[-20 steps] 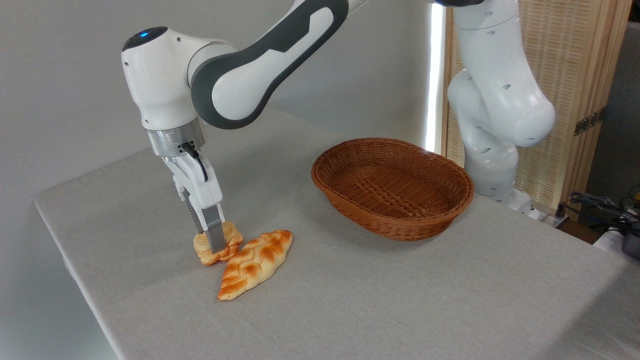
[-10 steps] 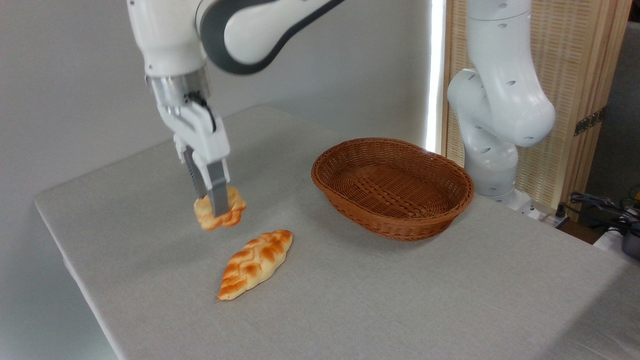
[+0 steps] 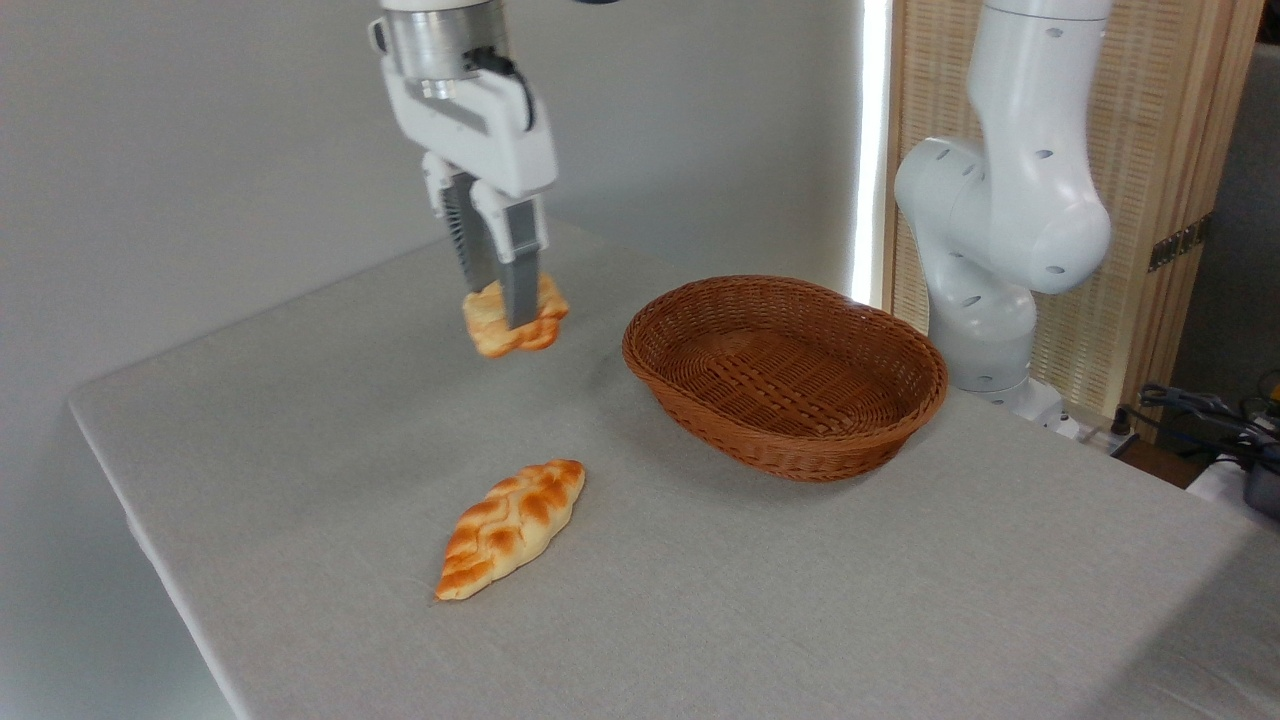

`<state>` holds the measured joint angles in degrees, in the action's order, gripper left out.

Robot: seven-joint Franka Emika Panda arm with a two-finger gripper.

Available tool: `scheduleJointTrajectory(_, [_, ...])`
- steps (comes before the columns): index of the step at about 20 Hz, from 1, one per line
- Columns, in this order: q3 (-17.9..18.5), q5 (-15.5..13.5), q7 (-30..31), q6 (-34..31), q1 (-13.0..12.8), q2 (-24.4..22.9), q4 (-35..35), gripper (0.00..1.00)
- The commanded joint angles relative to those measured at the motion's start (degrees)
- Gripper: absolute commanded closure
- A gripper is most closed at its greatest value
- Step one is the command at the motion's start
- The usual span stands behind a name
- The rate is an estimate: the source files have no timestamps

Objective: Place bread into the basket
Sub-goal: 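Lift the bun and carry it over the wicker basket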

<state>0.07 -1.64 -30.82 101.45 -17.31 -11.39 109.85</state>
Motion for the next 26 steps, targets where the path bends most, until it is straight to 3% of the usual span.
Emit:
scheduleJointTrajectory(1, [0.55,-1.35,2.69,-2.83,-0.09,-8.19,7.65,0.37])
scheduleJointTrajectory(5, [0.46,-1.61,4.1,-7.76,-0.18,-11.89,11.17,0.37])
scheduleJointTrajectory(8, [0.46,-5.12,4.19,-7.85,0.35,-15.93,16.96,0.37])
scheduleJointTrajectory(13, [-0.94,-5.39,5.51,-8.38,0.35,-18.05,22.07,0.33])
scheduleJointTrajectory(21, [-3.23,-5.39,4.89,-8.2,-0.35,-14.71,25.76,0.29])
scheduleJointTrajectory(22, [-3.23,-5.39,4.89,-8.2,-0.35,-14.62,25.77,0.24])
scheduleJointTrajectory(24, [-3.23,-5.39,4.89,-8.29,-0.35,-14.01,25.77,0.05])
scheduleJointTrajectory(26, [-3.23,-5.39,4.89,-8.29,-0.35,-13.22,25.68,0.0])
